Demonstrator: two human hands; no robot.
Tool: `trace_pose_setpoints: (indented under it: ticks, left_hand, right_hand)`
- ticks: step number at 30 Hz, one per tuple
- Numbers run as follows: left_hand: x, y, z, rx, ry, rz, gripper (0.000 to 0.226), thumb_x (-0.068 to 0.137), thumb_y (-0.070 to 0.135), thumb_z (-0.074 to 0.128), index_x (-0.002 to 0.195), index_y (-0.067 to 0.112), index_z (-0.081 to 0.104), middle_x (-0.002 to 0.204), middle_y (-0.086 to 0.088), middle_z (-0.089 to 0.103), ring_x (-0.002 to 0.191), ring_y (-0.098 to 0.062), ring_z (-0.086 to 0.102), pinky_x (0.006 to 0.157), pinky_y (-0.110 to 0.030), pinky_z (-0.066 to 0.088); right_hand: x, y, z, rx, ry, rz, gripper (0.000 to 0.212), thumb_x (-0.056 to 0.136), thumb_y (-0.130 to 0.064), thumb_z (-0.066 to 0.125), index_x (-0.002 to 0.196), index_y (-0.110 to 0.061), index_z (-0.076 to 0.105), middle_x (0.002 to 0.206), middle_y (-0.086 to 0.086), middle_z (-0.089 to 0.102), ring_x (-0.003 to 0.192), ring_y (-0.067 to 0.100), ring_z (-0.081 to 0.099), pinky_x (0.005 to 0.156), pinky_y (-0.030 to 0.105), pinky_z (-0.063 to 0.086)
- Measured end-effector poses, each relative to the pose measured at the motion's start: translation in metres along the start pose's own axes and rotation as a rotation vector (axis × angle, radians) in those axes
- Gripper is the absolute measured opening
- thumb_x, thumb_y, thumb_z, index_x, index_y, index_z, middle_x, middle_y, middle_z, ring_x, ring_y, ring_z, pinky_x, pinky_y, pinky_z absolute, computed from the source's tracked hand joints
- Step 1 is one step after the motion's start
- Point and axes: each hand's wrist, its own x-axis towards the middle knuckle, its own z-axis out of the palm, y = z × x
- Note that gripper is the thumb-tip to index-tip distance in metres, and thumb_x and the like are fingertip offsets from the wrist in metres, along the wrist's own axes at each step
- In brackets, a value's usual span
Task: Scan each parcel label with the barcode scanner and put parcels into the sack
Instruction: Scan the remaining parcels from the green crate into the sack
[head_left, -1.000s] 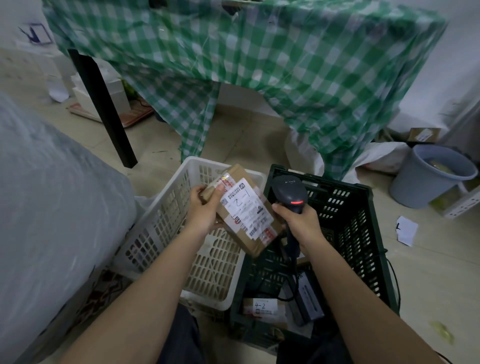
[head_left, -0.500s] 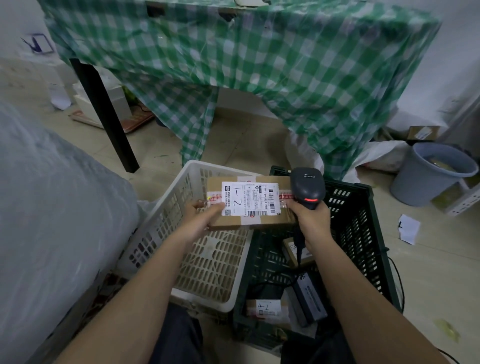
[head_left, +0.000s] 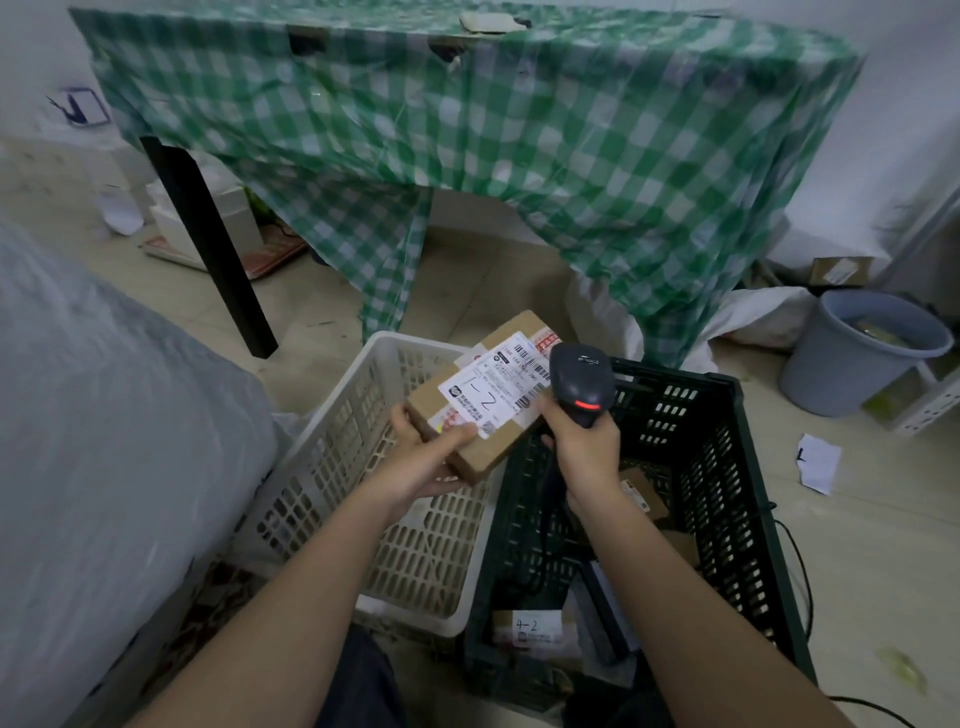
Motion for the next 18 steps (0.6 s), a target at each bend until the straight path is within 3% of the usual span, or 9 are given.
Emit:
trace_pose_setpoints:
  ticks: [3, 5, 7, 10, 13, 15, 18]
  left_hand:
    - [0.001, -0.001, 0.000, 0.031, 0.014, 0.023, 0.071, 0.079, 0.021, 0.077, 0.120, 0.032, 0.021, 0.123, -0.004, 0.058, 0.104, -0.024, 0.064, 0.095, -0.046, 0.052]
    - [0.000, 0.000, -0.002, 0.044, 0.030, 0.047, 0.058, 0.077, 0.022, 0.079, 0.108, 0.032, 0.031, 0.121, -0.005, 0.057, 0.105, -0.022, 0.061, 0.099, -0.047, 0.048]
    - [-0.002, 0.002, -0.002, 0.051, 0.026, 0.069, 0.055, 0.072, 0.042, 0.081, 0.103, 0.028, 0.038, 0.119, -0.007, 0.058, 0.099, -0.019, 0.062, 0.097, -0.042, 0.049]
    - [-0.007, 0.005, -0.001, 0.142, 0.044, 0.074, 0.065, 0.071, 0.070, 0.060, 0.112, 0.022, 0.044, 0.114, -0.002, 0.062, 0.100, -0.018, 0.064, 0.097, -0.044, 0.048]
    - [-0.005, 0.004, -0.003, 0.125, 0.053, 0.106, 0.054, 0.088, 0.057, 0.053, 0.130, 0.031, 0.031, 0.110, 0.004, 0.059, 0.095, -0.013, 0.063, 0.089, -0.040, 0.051]
    - [-0.002, 0.005, -0.007, 0.107, 0.032, 0.114, 0.047, 0.092, 0.046, 0.056, 0.131, 0.035, 0.033, 0.110, 0.003, 0.061, 0.095, -0.016, 0.064, 0.077, -0.035, 0.053]
    - [0.004, 0.002, -0.012, 0.116, 0.029, 0.082, 0.055, 0.076, 0.040, 0.068, 0.125, 0.027, 0.045, 0.121, -0.005, 0.060, 0.106, -0.023, 0.061, 0.092, -0.044, 0.049]
  right_hand:
    - [-0.006, 0.000, 0.005, 0.040, 0.004, -0.039, 0.028, 0.080, -0.002, 0.076, 0.096, -0.020, 0.063, 0.093, -0.001, 0.069, 0.090, 0.014, 0.066, 0.088, 0.032, 0.053]
    - [-0.007, -0.002, 0.005, 0.059, -0.003, -0.039, 0.030, 0.079, 0.005, 0.073, 0.099, -0.016, 0.063, 0.090, -0.002, 0.069, 0.086, 0.011, 0.065, 0.086, 0.029, 0.053]
    - [-0.006, -0.003, 0.003, 0.065, -0.019, -0.027, 0.031, 0.079, 0.007, 0.072, 0.098, -0.016, 0.064, 0.090, -0.002, 0.069, 0.085, 0.011, 0.065, 0.086, 0.029, 0.052]
    - [-0.005, -0.004, 0.001, 0.052, -0.056, -0.035, 0.029, 0.080, 0.006, 0.072, 0.098, -0.016, 0.065, 0.091, -0.002, 0.070, 0.086, 0.010, 0.066, 0.087, 0.030, 0.053]
    - [-0.006, -0.005, 0.000, 0.028, -0.096, -0.044, 0.035, 0.079, 0.006, 0.073, 0.110, -0.008, 0.064, 0.094, -0.001, 0.070, 0.087, 0.010, 0.066, 0.085, 0.027, 0.054]
    - [-0.006, -0.005, 0.000, 0.000, -0.121, -0.059, 0.034, 0.078, 0.006, 0.074, 0.106, -0.011, 0.065, 0.093, -0.002, 0.071, 0.086, 0.009, 0.067, 0.083, 0.026, 0.055]
    - [-0.006, -0.003, 0.001, -0.059, -0.127, -0.078, 0.029, 0.080, 0.003, 0.075, 0.094, -0.020, 0.065, 0.090, -0.002, 0.071, 0.085, 0.013, 0.067, 0.084, 0.033, 0.055]
